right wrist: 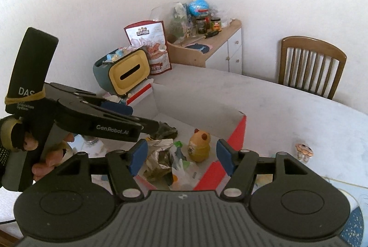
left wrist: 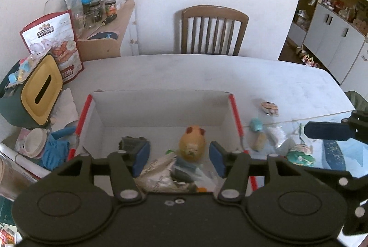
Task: Organize objects
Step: 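Move both tools back to the remaining items on the table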
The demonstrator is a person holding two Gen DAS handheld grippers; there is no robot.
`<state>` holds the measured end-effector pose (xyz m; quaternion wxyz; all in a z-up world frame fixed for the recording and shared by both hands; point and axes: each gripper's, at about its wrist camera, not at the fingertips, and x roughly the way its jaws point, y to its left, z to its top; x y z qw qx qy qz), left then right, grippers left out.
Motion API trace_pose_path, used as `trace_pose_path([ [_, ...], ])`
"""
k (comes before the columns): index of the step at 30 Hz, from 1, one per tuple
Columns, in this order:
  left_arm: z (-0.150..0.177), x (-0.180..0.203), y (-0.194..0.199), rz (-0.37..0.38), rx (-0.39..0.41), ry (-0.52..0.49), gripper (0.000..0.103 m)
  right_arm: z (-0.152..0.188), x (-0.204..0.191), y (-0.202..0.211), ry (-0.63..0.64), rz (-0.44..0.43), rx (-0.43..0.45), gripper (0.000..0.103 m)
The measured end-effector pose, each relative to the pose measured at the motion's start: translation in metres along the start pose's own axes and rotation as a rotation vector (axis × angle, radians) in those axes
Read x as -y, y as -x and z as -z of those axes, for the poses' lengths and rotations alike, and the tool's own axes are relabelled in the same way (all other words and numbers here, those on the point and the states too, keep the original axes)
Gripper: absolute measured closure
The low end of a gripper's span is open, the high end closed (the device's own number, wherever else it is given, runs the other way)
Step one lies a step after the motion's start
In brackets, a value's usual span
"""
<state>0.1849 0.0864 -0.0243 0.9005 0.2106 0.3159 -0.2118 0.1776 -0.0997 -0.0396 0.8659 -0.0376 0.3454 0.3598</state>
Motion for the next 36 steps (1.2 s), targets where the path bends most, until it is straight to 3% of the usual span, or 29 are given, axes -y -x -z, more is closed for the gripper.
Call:
trace_pose_path([
  [11,0.017,0.037,0.009,0.017,0.022,-0.014,0.038,0.027,0.031,0.028,-0.05,0.03,0.01,0.031],
  [16,0.025,0.055,0.01,0.031,0.03,-0.027,0.027,0.045,0.049,0.032,-0.083,0.047,-0.011,0.031],
  [26,0.035,0.092,0.002,0.07,0.035,-0.047,0.015,0.071,0.092,0.053,-0.169,0.089,-0.001,0.023],
  [36,0.037,0.125,-0.011,0.094,0.052,-0.078,0.001,0.105,0.138,0.065,-0.197,0.178,-0.005,0.02],
])
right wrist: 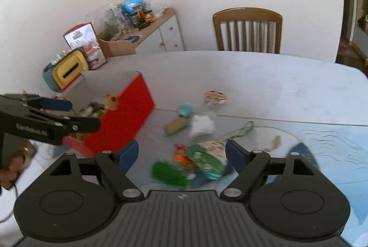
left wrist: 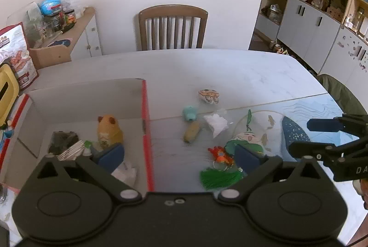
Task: Organize objects
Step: 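Move both tools back to the remaining items on the table, then grasp the green-white fabric sachet with the right tool while the left tool grasps the white fluffy bag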
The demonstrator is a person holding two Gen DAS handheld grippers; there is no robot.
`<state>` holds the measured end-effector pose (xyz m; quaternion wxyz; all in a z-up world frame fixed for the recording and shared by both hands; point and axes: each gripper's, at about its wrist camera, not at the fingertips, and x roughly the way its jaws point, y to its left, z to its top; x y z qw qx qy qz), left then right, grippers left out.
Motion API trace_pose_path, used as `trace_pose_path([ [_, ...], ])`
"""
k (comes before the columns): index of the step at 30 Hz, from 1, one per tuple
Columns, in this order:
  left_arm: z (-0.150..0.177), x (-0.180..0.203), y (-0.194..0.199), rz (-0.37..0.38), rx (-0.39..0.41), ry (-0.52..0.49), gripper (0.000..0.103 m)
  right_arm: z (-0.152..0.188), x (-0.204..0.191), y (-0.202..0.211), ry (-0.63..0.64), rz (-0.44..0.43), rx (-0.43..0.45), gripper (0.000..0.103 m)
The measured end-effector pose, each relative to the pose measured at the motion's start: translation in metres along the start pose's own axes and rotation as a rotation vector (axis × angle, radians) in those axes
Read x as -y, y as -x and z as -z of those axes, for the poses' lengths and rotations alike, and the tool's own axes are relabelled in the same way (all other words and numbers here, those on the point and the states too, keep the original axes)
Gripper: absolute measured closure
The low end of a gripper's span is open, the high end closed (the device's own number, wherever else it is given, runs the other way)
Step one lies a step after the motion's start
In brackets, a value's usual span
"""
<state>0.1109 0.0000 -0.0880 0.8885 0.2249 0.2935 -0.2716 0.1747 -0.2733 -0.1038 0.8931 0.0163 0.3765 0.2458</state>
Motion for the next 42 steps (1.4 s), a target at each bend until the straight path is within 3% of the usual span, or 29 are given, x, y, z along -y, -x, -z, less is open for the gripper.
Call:
trace_pose_path([
  [10,0.01,0.033,-0.032,0.031,-0.026,-0.044,0.001,0.012,0.041,-0.023,0.039,0.056,-0.042,0.02],
  [20,0.026,0.053,-0.073,0.001,-0.075,-0.069,0.001,0.006,0.054,-0.048,0.063,0.007,-0.093,0.02],
  [32,0.0,0.051,-0.099,-0.016,-0.061,-0.008,0.001,0.017,0.042,-0.08,0.157,-0.036,-0.149,0.02],
  [42,-0.027,0.065,-0.147,-0.005,-0.086,-0.006,0.001,0.019,0.041,-0.103,0.123,-0.041,-0.16,0.02],
])
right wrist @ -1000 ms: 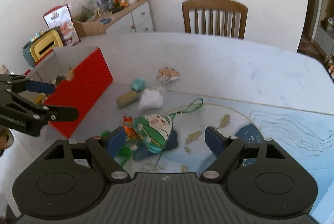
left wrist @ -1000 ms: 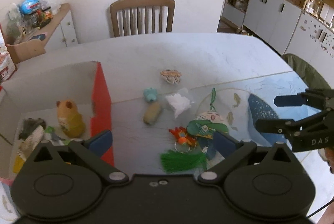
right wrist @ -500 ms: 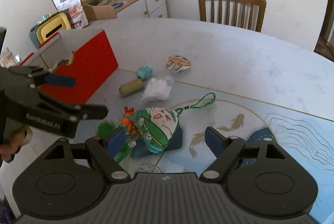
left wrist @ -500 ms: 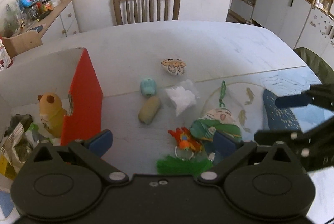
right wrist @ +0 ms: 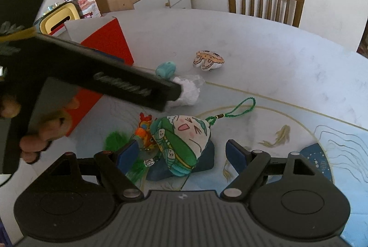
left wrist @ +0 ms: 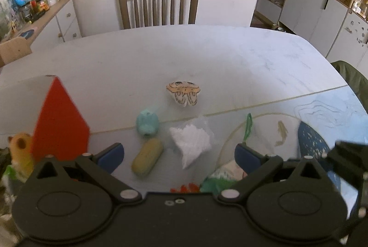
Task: Organize objects
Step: 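Grasp the green-white fabric sachet with the right tool while the left tool grasps the white fluffy bag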
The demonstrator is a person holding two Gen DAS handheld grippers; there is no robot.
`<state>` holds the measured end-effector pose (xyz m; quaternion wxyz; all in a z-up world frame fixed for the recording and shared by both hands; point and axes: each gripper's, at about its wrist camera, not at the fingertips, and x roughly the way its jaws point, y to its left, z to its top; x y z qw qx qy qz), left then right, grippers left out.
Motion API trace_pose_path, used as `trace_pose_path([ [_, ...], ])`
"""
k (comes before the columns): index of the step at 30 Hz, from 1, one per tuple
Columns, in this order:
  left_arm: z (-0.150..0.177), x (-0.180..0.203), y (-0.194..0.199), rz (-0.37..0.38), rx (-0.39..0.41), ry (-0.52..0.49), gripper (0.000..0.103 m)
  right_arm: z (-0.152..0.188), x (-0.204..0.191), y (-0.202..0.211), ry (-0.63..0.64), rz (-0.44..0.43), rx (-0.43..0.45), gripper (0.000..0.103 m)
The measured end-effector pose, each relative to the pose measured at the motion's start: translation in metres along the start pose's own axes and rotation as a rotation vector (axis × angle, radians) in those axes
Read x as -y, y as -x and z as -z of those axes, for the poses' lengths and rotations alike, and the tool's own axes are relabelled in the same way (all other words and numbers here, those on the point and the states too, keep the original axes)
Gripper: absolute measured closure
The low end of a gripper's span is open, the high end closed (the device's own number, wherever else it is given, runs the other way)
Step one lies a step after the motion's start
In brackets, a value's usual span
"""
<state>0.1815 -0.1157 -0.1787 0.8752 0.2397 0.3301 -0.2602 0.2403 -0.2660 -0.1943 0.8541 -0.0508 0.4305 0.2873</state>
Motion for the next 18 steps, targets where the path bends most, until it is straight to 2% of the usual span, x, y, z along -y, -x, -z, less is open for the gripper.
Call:
trace_pose_path([
  [10,-0.019,0.005,-0.04,0.02,-0.08,0.023,0.014,-0.002,-0.005,-0.017,-0.026,-0.001,0.013,0.022],
  [18,-0.016,0.014,-0.055,0.007,-0.093,-0.017,0.022,-0.004,-0.006,-0.03,-0.042,0.009,0.005,0.032],
])
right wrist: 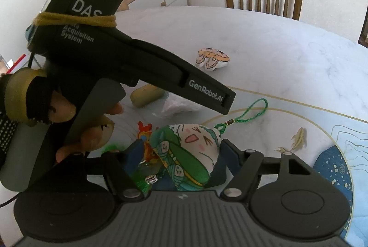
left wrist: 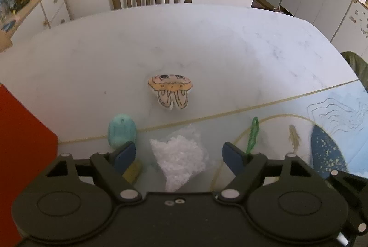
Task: Organize objects
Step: 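Grasp the green-white fabric sachet with the right tool while the left tool grasps the white fluffy bag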
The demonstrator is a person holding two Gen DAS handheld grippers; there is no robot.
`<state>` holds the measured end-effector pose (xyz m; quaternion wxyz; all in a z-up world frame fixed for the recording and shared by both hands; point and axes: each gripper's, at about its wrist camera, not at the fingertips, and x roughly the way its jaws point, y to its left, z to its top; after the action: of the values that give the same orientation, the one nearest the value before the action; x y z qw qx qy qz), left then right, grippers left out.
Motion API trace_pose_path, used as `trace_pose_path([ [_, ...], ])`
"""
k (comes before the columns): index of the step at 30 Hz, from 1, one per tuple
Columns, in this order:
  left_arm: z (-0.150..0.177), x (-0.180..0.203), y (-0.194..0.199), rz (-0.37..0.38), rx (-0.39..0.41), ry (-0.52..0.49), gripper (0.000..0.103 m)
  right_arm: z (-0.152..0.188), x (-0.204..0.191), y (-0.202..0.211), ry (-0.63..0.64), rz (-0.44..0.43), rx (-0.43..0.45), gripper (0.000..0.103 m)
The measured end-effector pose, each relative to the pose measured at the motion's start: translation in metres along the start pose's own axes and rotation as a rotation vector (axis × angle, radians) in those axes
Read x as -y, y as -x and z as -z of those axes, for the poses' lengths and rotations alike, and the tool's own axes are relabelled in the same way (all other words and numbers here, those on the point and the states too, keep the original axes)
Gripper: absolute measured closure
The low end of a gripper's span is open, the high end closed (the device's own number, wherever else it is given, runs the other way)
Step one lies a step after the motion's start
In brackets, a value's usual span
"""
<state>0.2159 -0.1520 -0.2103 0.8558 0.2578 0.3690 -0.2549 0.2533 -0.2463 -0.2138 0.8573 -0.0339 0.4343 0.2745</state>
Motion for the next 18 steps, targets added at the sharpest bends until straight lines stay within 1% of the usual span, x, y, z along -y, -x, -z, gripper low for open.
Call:
trace_pose_path([
  [1,0.0,0.001,-0.001,-0.001,0.001,-0.006,0.025,0.0,0.001,0.0,-0.003,0.0,0.001,0.035],
  [3,0.001,0.002,-0.001,-0.007,0.006,-0.013,0.027,0.0,0.001,-0.001,-0.003,-0.001,-0.002,0.037],
  [5,0.003,0.002,0.001,-0.009,0.01,-0.008,0.032,0.0,0.001,0.0,-0.001,-0.003,0.0,0.038],
  [6,0.004,0.002,0.001,-0.013,0.013,-0.011,0.036,0.0,0.001,0.0,-0.001,0.0,0.001,0.041],
  [8,0.005,0.003,0.003,-0.01,0.018,-0.018,0.045,0.0,0.0,0.002,-0.001,0.002,0.003,0.042],
  [9,0.005,0.002,0.004,-0.006,0.018,-0.018,0.048,0.0,0.0,0.003,-0.004,0.003,0.004,0.043],
  [12,0.004,0.0,0.003,-0.01,0.025,-0.031,0.062,0.001,0.001,0.007,-0.009,0.006,0.01,0.048],
  [14,0.004,0.0,0.005,-0.007,0.029,-0.039,0.064,0.001,0.001,0.011,-0.015,0.009,0.012,0.051],
  [16,0.005,0.0,0.006,-0.012,0.034,-0.053,0.071,0.002,0.002,0.014,-0.023,0.01,0.015,0.055],
  [18,0.005,0.0,0.008,-0.015,0.035,-0.062,0.072,0.002,0.003,0.017,-0.027,0.011,0.018,0.057],
])
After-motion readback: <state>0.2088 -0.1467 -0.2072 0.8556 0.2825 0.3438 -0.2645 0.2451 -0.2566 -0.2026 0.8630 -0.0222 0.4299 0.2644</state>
